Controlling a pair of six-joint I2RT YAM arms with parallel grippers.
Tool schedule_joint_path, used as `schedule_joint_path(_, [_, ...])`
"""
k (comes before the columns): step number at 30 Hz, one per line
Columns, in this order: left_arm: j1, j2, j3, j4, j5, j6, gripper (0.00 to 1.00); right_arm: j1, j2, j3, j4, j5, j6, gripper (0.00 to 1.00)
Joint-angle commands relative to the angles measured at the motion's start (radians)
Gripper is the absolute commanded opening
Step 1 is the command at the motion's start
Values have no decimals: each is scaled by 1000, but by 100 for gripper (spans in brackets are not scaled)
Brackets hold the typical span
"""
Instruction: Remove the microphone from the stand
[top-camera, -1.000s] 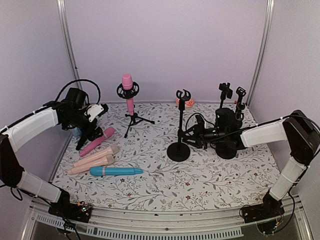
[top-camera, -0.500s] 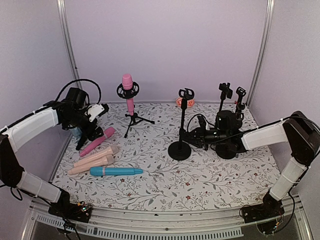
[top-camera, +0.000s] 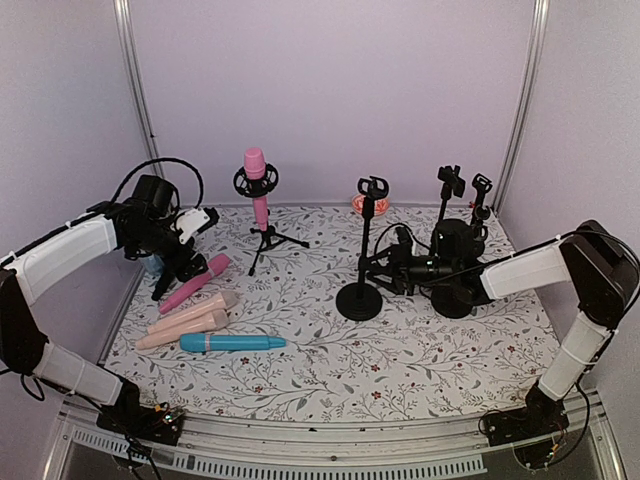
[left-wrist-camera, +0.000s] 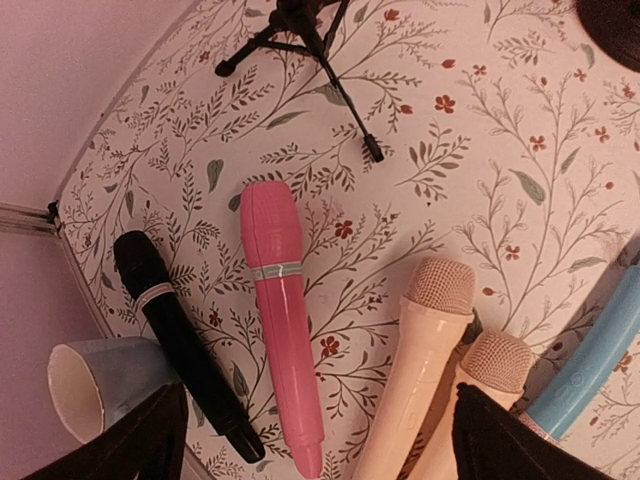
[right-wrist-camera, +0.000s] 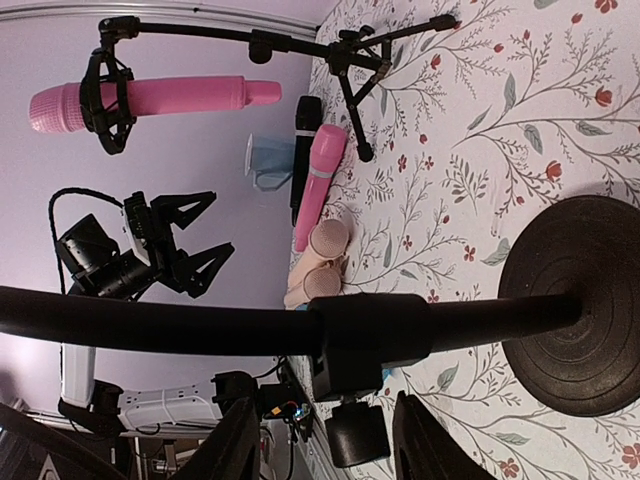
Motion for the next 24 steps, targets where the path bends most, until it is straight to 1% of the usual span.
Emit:
schedule_joint_path(1, [-11, -18, 9, -2, 6, 12, 93, -16, 46, 30, 90, -45, 49, 45])
schedule_joint_path(6, [-13, -27, 4, -2, 4, 14, 93, -21, 73, 53, 97, -65, 61, 37])
schedule_joint_path(14, [-14, -33, -6, -2, 12, 10, 93, -26, 69, 57, 73, -65, 50, 21])
schedule_joint_path(15, [-14, -34, -6, -2, 11, 10, 93, -26, 65, 57, 55, -62, 35, 20])
schedule_joint_path(17, [-14, -36, -5, -2, 12, 11, 93, -26, 54, 64, -5, -42, -1, 12])
schedule_joint_path(19, [-13, -36, -4, -2, 12, 12, 93, -26, 39, 76, -84, -18, -65, 7])
schedule_joint_path(22, [-14, -35, -5, -2, 15, 12, 93, -20, 10, 94, -232, 47, -179, 1])
schedule_joint_path(24, [-15, -32, -3, -2, 19, 10, 93, -16, -12, 99, -296, 96, -242, 0])
